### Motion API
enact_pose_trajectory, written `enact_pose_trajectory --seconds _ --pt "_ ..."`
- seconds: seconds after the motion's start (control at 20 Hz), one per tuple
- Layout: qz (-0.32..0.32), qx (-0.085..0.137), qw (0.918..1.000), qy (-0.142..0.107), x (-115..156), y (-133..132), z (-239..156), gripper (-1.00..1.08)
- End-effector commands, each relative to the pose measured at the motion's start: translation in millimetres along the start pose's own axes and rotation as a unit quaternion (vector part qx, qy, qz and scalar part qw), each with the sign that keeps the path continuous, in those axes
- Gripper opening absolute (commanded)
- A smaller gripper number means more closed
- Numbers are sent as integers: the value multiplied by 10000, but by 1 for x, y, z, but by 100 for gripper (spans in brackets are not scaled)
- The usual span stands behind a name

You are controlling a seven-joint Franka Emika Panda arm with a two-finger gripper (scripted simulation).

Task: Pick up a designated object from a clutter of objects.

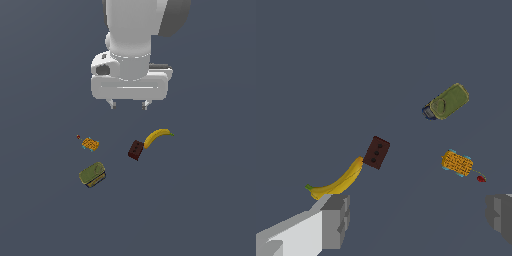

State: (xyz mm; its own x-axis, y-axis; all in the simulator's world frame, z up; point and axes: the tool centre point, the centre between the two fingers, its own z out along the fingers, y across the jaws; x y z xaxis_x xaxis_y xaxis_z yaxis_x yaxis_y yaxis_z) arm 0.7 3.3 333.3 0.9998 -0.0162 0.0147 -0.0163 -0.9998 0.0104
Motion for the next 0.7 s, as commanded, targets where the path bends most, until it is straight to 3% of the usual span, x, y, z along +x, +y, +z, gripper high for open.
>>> enact_pose_trajectory --seconds 0.0,0.65 --pt "0 0 10000 0 0 0 0 100" --pt "-62 115 9999 28 5 -3 -5 100"
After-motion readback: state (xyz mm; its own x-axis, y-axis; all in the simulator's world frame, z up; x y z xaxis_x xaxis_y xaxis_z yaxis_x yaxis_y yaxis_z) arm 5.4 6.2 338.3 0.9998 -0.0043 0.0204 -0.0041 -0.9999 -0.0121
